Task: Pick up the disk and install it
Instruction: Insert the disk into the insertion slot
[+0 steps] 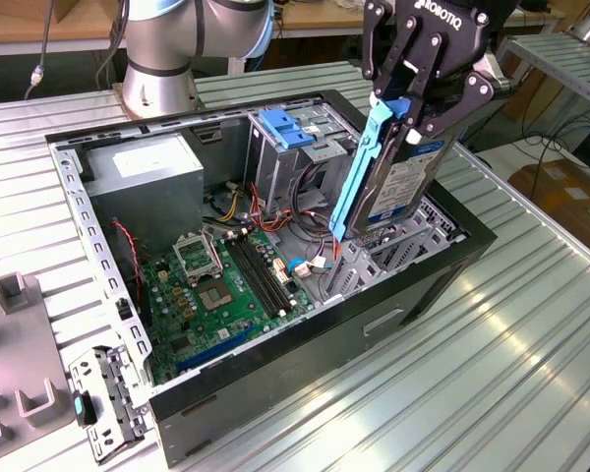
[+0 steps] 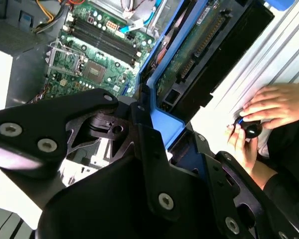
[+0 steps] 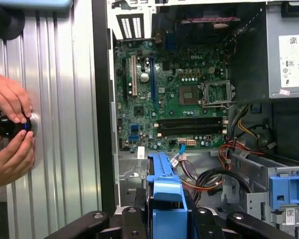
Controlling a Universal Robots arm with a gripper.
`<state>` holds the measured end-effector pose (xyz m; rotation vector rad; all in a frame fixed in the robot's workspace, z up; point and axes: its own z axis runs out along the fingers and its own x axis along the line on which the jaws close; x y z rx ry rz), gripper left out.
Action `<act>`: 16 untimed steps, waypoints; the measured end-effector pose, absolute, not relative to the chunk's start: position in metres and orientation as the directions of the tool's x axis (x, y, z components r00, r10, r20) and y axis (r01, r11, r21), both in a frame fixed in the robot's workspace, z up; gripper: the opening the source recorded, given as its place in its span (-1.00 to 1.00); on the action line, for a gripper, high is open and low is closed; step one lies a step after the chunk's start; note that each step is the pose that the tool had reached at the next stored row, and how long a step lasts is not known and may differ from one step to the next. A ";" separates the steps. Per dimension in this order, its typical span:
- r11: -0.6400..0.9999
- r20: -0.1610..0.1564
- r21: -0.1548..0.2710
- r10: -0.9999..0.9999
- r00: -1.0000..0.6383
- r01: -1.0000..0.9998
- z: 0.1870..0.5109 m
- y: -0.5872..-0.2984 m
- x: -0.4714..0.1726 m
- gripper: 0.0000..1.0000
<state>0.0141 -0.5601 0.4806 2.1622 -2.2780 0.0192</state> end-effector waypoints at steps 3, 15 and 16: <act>0.037 0.009 -0.008 -0.999 -0.037 -0.999 0.478 -0.560 0.030 -0.26; 0.023 0.009 -0.008 -1.000 -0.023 -1.000 0.471 -0.560 0.052 -0.26; 0.025 0.009 -0.007 -1.000 -0.025 -1.000 0.469 -0.560 0.053 -0.26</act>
